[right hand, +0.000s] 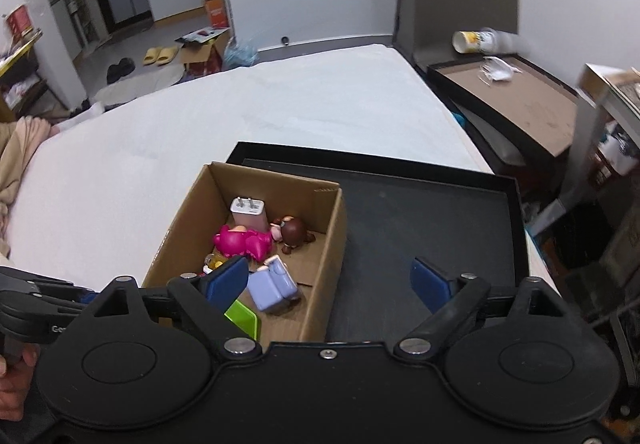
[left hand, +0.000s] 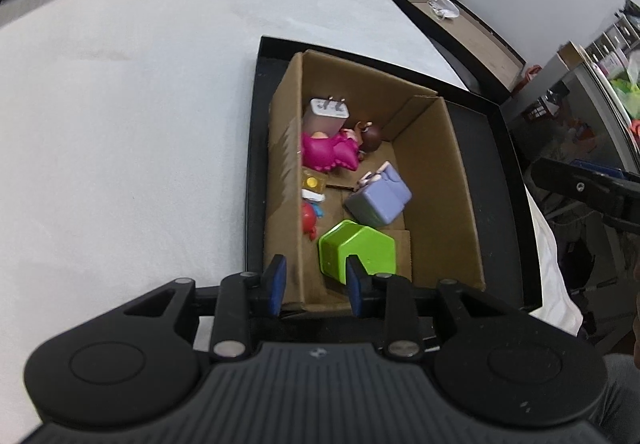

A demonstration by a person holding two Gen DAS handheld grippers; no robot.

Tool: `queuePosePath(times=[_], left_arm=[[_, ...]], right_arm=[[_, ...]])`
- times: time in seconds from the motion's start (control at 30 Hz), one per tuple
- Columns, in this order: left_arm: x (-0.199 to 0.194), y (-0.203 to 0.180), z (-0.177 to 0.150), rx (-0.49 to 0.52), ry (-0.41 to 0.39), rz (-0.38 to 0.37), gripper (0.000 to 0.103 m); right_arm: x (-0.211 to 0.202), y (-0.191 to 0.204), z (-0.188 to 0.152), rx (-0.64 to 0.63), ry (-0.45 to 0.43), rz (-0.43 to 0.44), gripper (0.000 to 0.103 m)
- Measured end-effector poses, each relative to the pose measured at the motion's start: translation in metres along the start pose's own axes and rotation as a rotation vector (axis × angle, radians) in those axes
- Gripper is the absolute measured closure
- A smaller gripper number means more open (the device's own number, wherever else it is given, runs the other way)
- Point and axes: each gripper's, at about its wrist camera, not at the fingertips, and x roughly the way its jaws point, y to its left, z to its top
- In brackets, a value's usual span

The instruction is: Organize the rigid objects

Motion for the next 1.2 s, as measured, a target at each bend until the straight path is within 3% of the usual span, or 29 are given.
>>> queuePosePath(times=[0.2, 0.43, 0.57, 0.73, 1.2], left_arm=[[-0.028, -0.01, 0.003, -0.012, -0.006, -0.028, 0.061], [-0.056, -0.028, 0.003, 0.045, -0.054, 0.012, 0.052], [-0.07, -0.036, 0.001, 0.093, -0.064, 0.009, 0.042], [-0.086, -0.045, -0.002, 0.123, -0.079, 0.013, 0.022], [-0.131, -0.066, -0.018, 0.168, -0.141, 0.029, 0.004]], right_arm=[[-0.016, -0.013, -0.01, 0.087, -0.013, 0.002, 0.012], [-0.038, -0.031, -0.02, 0.181, -0.011, 0.004, 0.01], [-0.058, -0.042, -0.025, 0.234, -0.04, -0.018, 0.0], [-0.08, -0.052, -0.029, 0.223, -0.072, -0.036, 0.0], [-0.13, -0.064, -0.049, 0.252, -0.103, -0.028, 0.0]])
